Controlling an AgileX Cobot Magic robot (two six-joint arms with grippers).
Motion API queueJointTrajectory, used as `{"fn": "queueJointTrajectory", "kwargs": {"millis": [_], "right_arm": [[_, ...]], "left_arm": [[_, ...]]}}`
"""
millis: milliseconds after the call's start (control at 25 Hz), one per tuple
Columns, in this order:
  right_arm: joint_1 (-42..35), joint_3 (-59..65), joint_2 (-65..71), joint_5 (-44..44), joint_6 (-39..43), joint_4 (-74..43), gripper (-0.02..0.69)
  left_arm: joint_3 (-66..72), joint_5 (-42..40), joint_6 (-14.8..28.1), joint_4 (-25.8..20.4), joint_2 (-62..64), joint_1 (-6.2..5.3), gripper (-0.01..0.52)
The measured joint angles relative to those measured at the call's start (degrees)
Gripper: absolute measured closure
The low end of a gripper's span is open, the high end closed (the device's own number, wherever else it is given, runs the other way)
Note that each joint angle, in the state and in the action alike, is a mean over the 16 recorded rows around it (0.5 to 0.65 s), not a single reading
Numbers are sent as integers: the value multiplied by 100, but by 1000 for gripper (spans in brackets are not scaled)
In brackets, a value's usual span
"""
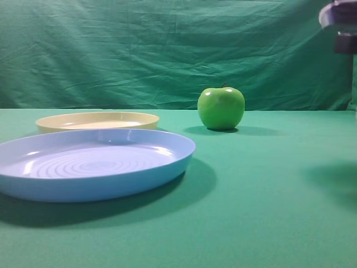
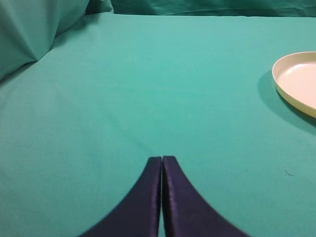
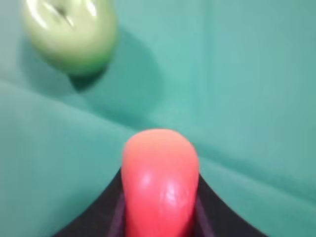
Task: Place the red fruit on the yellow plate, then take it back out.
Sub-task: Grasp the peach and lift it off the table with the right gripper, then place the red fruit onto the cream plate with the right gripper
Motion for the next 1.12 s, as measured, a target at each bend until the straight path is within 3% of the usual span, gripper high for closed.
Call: {"fn": "queueJointTrajectory", "kwargs": {"millis": [560,1120], "right_arm": [[1805,-2414,1770,-58,-810,476,469],[2203,-2829,3317,-1088,-1685,1049,448]], "left_arm": [[0,0,0,0,0,0,514],[0,0,0,0,0,0,514]]}}
